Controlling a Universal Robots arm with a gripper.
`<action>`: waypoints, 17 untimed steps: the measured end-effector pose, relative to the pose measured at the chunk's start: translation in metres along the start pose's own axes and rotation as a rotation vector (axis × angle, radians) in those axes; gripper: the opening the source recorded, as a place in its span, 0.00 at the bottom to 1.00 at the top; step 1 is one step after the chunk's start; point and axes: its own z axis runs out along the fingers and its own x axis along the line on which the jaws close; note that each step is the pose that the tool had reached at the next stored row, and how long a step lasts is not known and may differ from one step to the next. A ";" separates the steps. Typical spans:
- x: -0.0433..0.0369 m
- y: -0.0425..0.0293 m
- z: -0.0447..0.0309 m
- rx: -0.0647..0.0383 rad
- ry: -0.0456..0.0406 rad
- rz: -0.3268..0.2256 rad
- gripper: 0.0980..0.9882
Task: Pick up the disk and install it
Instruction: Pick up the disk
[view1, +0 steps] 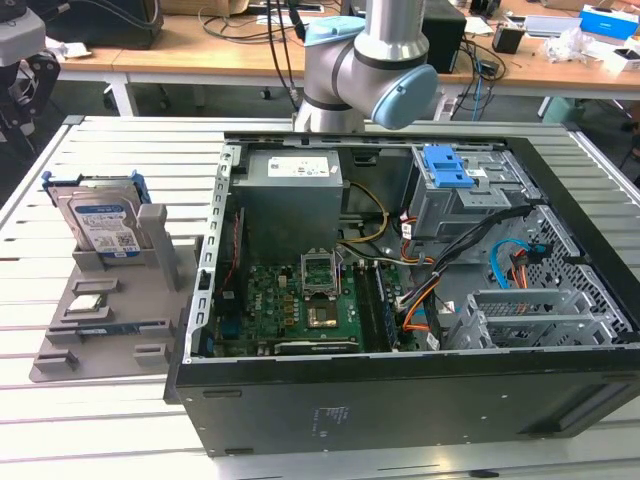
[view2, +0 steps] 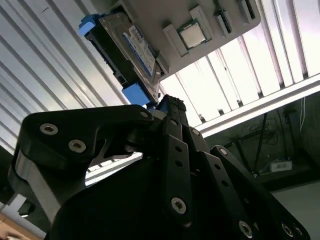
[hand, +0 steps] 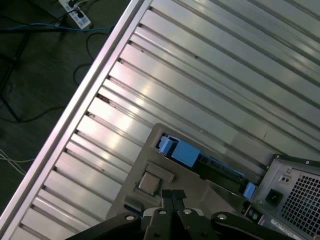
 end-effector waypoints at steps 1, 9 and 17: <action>0.0000 0.0000 0.0000 0.000 0.0003 -0.007 0.01; 0.0000 0.0000 0.0000 -0.002 0.0048 -0.106 0.01; 0.0000 0.0000 0.0000 -0.004 0.0087 -0.191 0.01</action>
